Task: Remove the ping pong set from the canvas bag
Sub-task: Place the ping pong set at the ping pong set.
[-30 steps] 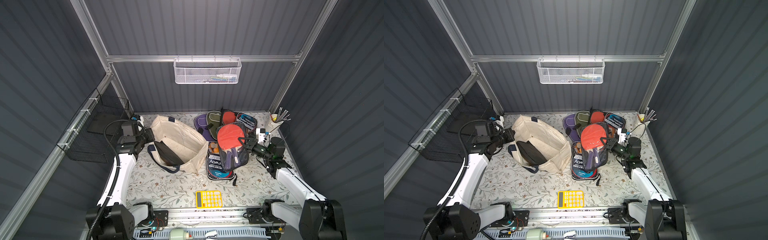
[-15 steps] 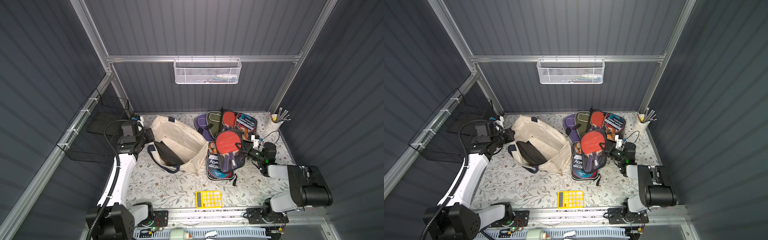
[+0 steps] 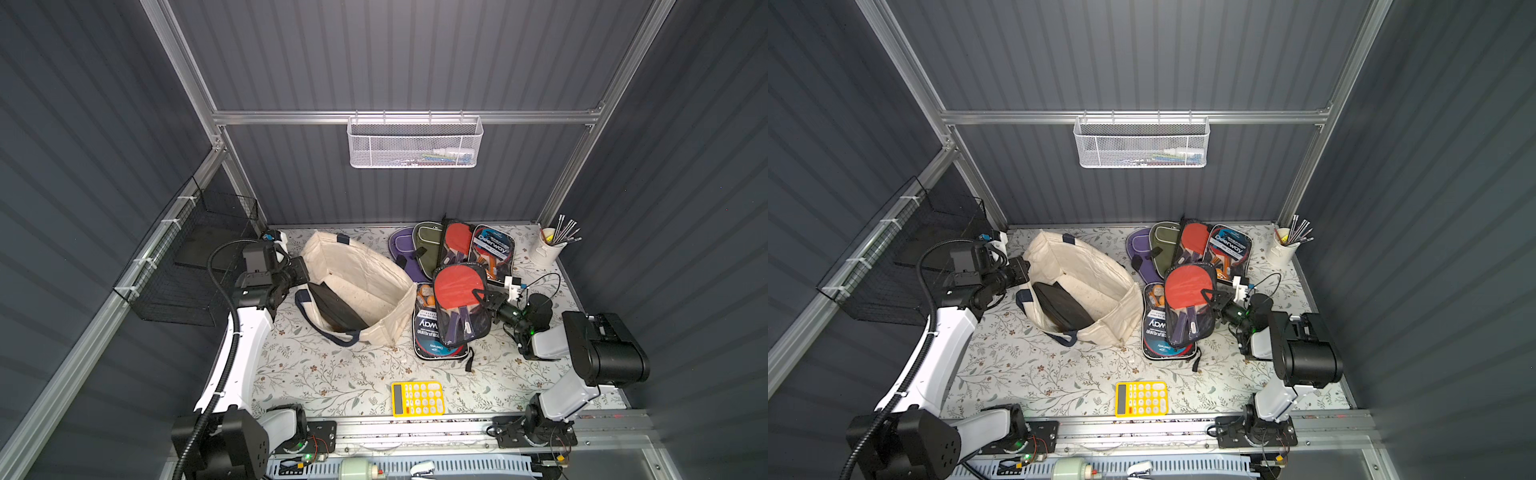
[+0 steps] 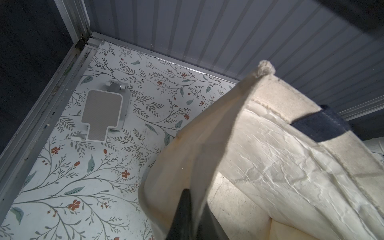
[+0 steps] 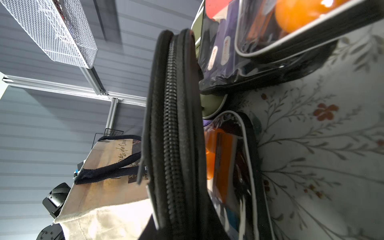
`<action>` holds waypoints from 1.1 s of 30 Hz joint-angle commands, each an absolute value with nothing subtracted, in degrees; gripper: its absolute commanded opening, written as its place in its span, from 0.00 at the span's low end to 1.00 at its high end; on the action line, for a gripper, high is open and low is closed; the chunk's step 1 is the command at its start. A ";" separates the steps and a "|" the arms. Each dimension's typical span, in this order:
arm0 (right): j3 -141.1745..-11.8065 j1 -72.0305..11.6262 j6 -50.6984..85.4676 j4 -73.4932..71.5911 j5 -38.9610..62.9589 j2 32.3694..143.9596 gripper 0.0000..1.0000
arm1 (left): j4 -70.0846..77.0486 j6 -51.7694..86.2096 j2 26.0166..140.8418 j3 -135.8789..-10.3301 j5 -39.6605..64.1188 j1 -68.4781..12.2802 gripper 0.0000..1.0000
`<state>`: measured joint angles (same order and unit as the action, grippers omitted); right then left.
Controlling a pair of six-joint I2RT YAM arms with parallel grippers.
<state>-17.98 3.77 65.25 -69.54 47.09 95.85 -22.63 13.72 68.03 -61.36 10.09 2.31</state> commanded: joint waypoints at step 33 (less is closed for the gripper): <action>-15.10 8.59 52.75 -56.61 43.86 89.91 0.57 | -21.06 12.66 68.03 -62.32 10.11 2.46 0.00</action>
<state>-15.27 7.81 55.64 -59.53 44.64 92.51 -22.63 13.72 68.05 -61.36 10.09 2.31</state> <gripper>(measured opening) 0.571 0.078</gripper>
